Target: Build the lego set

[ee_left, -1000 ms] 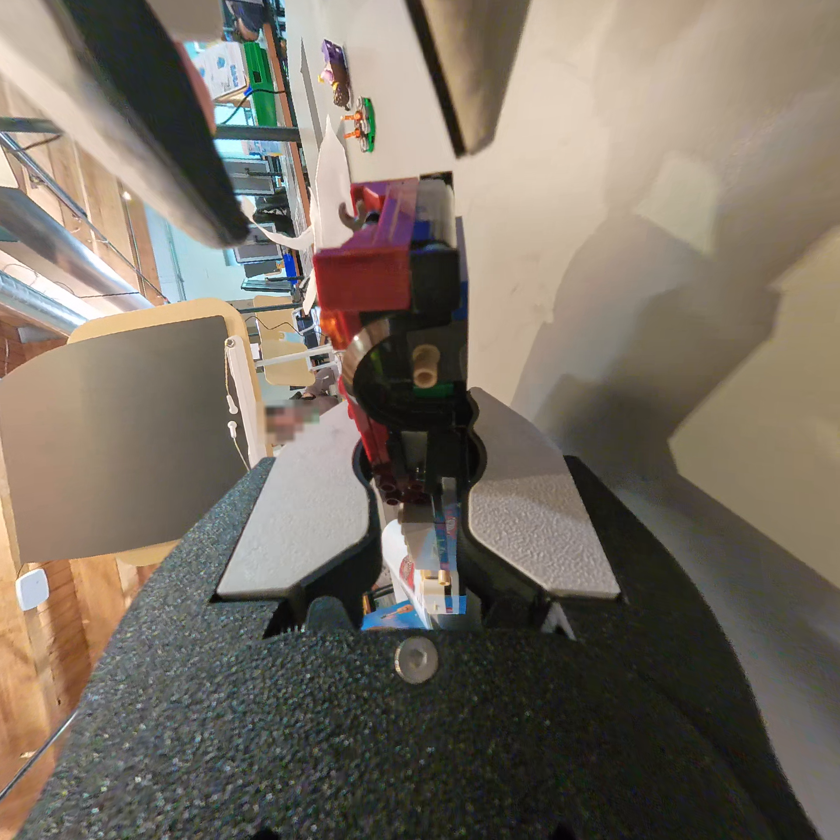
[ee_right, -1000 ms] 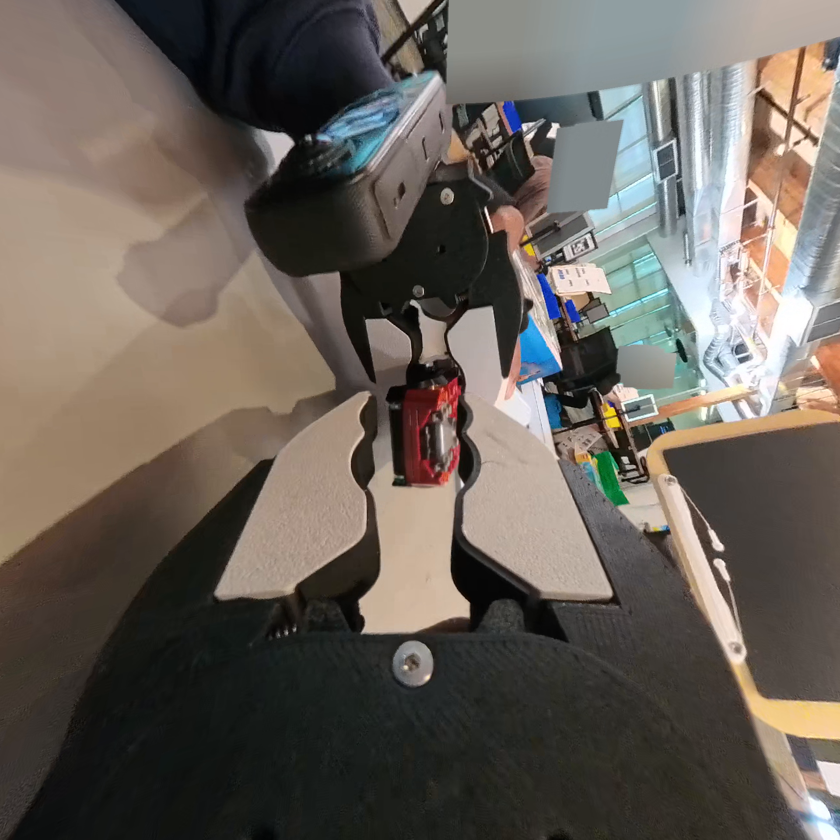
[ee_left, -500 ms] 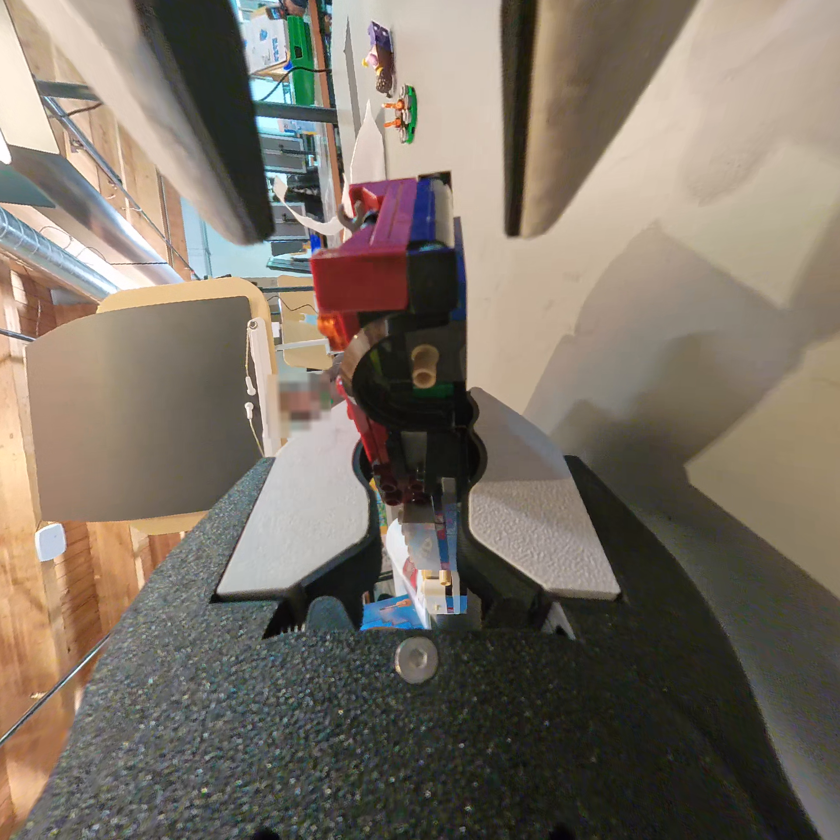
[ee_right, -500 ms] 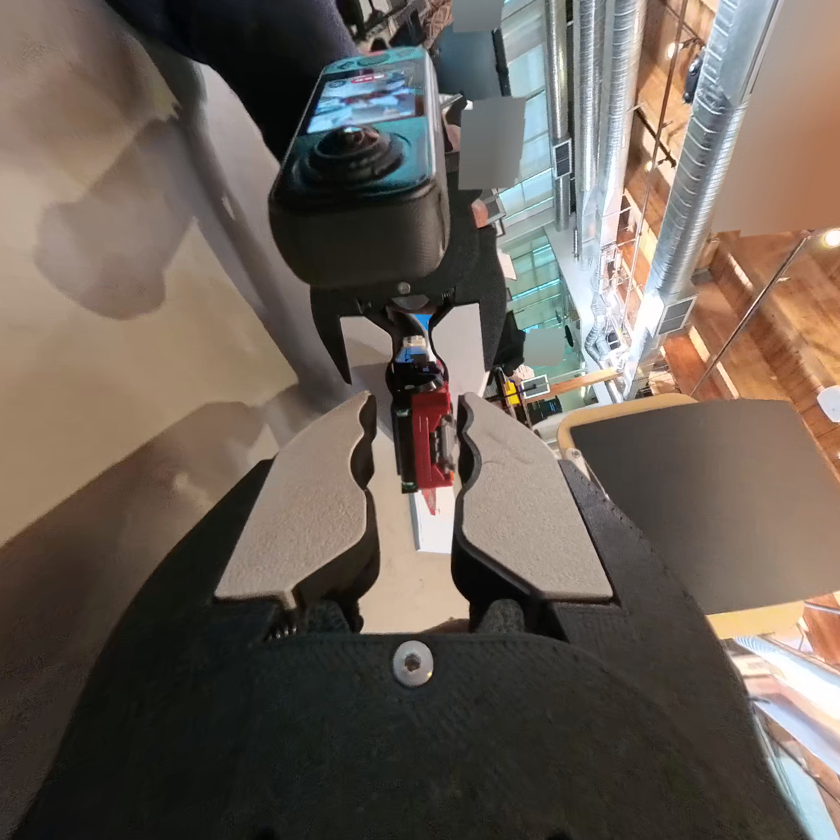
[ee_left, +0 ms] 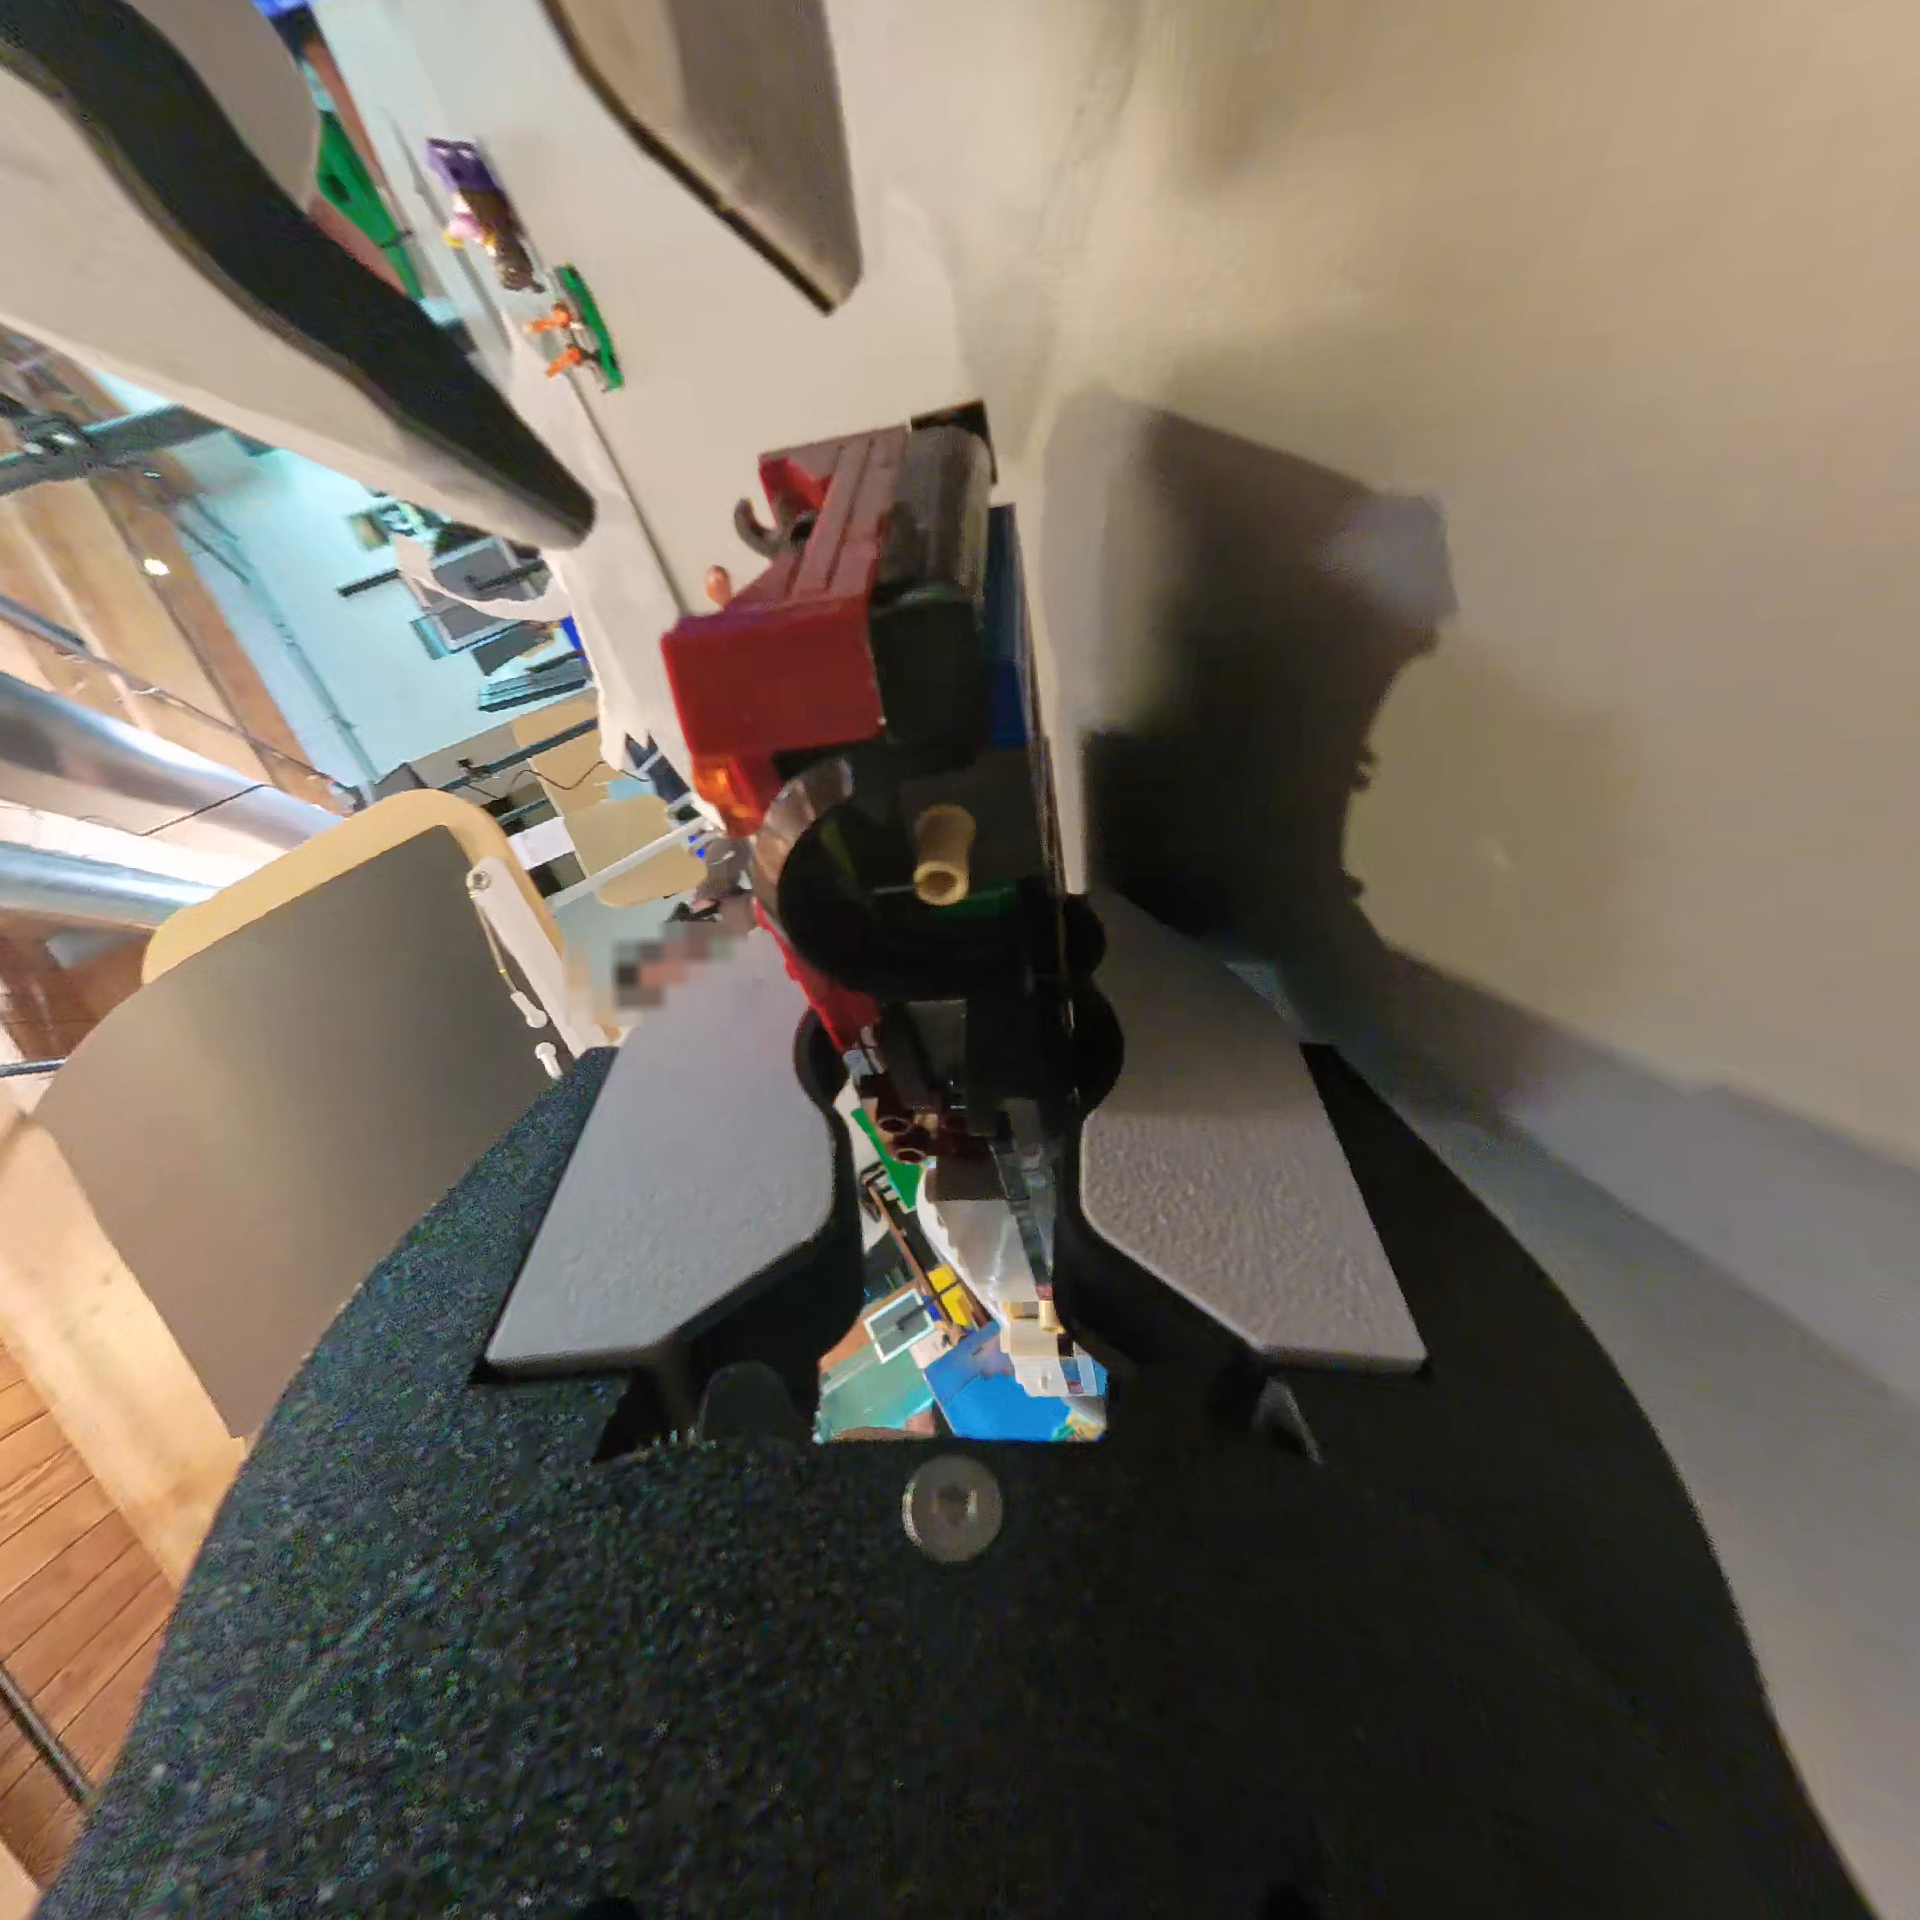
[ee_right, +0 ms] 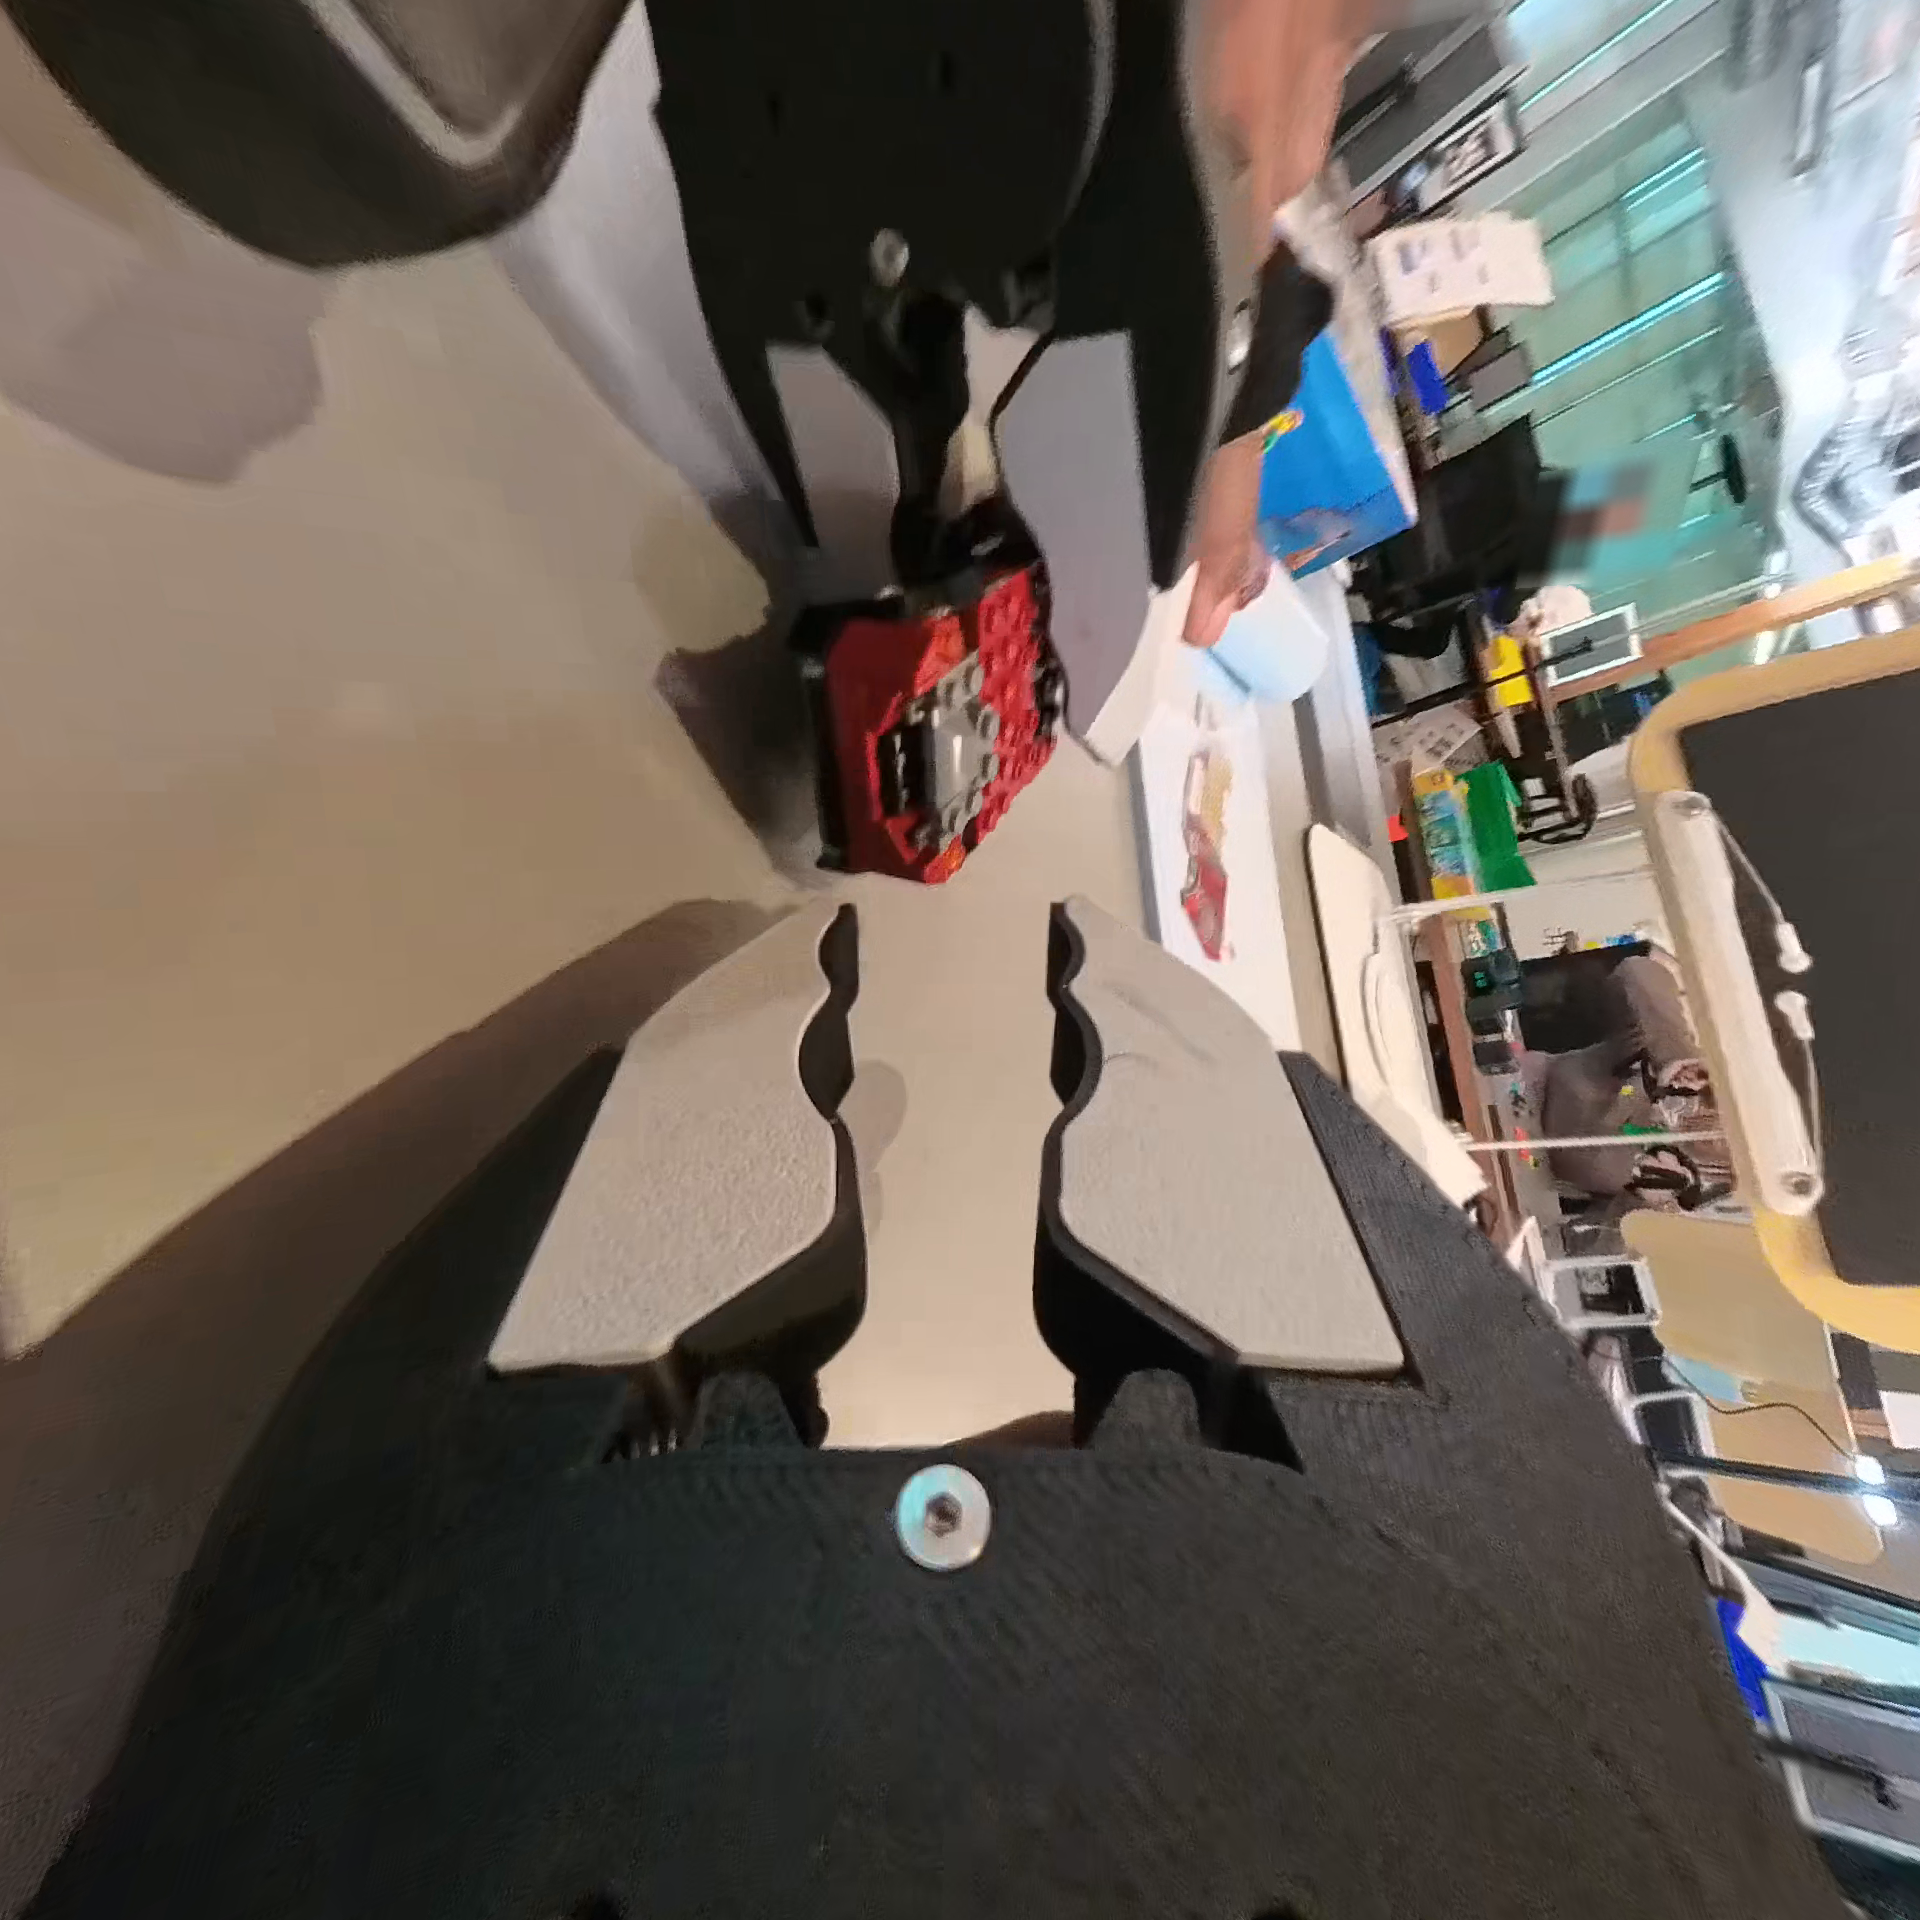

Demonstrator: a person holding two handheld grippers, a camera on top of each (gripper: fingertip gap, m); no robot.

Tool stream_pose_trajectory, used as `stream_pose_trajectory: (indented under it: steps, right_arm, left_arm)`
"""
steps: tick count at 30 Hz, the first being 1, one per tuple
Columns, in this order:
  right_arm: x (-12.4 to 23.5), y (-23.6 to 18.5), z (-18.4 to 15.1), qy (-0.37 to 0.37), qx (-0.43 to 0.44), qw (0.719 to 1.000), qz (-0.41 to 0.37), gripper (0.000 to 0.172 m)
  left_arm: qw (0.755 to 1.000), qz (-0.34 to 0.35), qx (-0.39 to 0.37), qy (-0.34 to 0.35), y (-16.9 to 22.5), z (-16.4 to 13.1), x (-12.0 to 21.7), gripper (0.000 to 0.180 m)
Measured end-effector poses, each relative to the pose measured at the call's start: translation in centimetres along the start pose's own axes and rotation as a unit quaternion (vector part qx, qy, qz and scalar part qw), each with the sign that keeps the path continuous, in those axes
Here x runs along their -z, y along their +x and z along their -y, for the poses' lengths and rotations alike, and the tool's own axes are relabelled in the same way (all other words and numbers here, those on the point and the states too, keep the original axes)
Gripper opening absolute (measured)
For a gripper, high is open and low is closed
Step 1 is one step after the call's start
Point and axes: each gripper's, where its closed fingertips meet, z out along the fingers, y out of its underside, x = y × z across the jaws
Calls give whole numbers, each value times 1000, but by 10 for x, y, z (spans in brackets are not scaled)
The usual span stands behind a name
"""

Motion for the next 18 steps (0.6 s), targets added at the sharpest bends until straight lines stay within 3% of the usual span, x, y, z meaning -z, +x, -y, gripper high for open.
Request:
stream_pose_trajectory:
  steps: [7, 14, 18]
  right_arm:
    - [-3, -14, -4, -16, -16, 999, 47, 35]
    - [-4, -18, 1, -13, -6, 999, 49, 35]
    - [-4, -20, 0, -16, -6, 998, 55, 34]
  left_arm:
    - [992, -112, 50, -3, 13, 4, 18, 44]
    - [976, -185, 112, -32, 24, -6, 33, 59]
    - [962, -222, 153, -33, 34, -5, 46, 58]
